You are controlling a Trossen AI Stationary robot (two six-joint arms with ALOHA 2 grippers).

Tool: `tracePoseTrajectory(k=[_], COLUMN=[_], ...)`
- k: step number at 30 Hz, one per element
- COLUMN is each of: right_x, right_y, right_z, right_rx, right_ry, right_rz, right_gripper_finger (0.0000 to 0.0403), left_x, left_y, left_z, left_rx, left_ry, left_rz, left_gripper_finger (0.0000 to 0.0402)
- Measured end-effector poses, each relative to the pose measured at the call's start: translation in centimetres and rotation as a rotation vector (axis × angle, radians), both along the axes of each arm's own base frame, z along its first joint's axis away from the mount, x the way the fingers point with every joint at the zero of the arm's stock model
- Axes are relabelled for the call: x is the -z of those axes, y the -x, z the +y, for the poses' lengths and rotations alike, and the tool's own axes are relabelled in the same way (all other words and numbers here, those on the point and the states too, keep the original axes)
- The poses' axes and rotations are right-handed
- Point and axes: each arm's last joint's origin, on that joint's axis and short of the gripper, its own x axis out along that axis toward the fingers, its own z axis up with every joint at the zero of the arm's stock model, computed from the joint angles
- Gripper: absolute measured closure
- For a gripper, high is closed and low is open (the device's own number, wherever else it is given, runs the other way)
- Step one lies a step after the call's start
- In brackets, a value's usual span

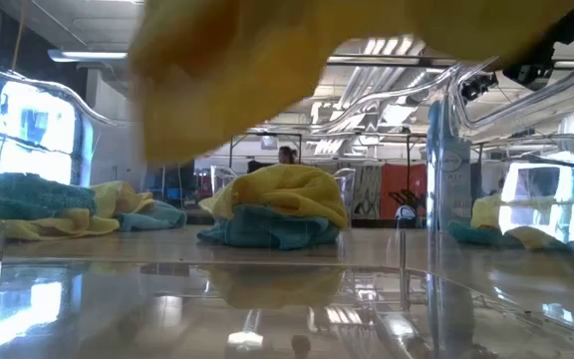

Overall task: Sort microfiber towel by color & place in baskets
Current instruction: Put the yellow microfiber towel into the bottom transparent bin

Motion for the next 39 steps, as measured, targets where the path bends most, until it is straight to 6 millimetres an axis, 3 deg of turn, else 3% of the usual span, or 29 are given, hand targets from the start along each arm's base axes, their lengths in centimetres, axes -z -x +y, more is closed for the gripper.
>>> tracePoseTrajectory(k=[7, 17, 27, 39], right_x=[0.3, 0.3, 0.5, 0.7], right_y=[0.2, 0.2, 0.4, 0.5], right_z=[0.0, 0.0, 0.0, 0.0], right_rx=[-0.005, -0.005, -0.008, -0.019], right_ry=[0.002, 0.002, 0.004, 0.022], right_rz=[0.037, 0.041, 0.067, 0.091], right_gripper_finger=[0.0375, 0.0375, 0.0375, 0.0375], left_x=[3.5, 8.2, 13.9, 13.9], left_y=[-0.3, -4.1, -6.1, -6.7], left_z=[0.6, 2.8, 2.4, 2.6], left_rx=[-0.144, -0.354, -0.467, -0.477], left_ry=[0.042, 0.203, 0.296, 0.333], left_rz=[0.266, 0.465, 0.605, 0.614], left_gripper_finger=[0.0401, 0.0401, 0.039, 0.0301])
